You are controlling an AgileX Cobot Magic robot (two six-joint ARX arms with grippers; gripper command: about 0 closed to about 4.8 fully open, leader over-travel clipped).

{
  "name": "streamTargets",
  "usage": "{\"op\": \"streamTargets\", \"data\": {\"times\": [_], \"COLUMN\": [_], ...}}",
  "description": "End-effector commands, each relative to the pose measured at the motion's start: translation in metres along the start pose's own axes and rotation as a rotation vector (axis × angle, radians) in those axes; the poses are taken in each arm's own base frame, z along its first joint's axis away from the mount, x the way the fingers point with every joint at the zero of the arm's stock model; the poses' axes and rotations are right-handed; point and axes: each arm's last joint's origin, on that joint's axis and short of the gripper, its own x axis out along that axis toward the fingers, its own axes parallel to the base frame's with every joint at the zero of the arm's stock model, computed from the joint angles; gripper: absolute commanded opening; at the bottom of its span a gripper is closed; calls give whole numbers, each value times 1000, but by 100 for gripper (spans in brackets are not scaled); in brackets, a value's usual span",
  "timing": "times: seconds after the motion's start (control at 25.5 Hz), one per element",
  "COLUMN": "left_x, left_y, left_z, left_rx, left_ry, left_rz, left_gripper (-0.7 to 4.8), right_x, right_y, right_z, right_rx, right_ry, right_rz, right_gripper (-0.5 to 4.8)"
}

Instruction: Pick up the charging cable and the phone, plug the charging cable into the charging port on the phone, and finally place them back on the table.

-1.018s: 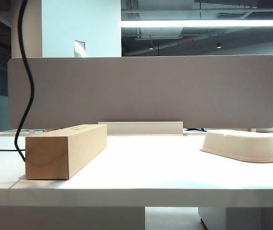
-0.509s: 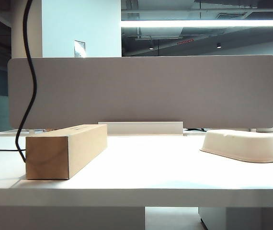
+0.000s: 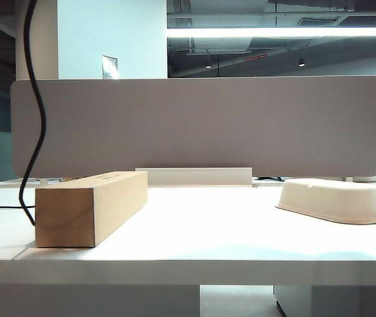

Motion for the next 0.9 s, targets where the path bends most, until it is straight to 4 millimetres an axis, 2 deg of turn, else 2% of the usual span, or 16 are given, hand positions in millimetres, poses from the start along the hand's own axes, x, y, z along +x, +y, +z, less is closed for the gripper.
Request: {"op": "streamTargets", "data": {"times": [0.04, 0.7, 0.9], "left_x": [2, 1, -13], "left_y": [6, 7, 15], "left_z": [-4, 1, 3], "left_rx": [-24, 3, -14], "left_ry": [16, -16, -30], "left_rz": [-4, 6, 64], "left_gripper": [-6, -6, -6], "right_x": [0, 5, 5], "right_y": [9, -1, -1], "right_z": [7, 4, 4], "right_rx": [-43, -20, -23], "right_ry": [-54, -17, -15], "right_rz": [55, 45, 50], "right_gripper": [-5, -5, -4]}}
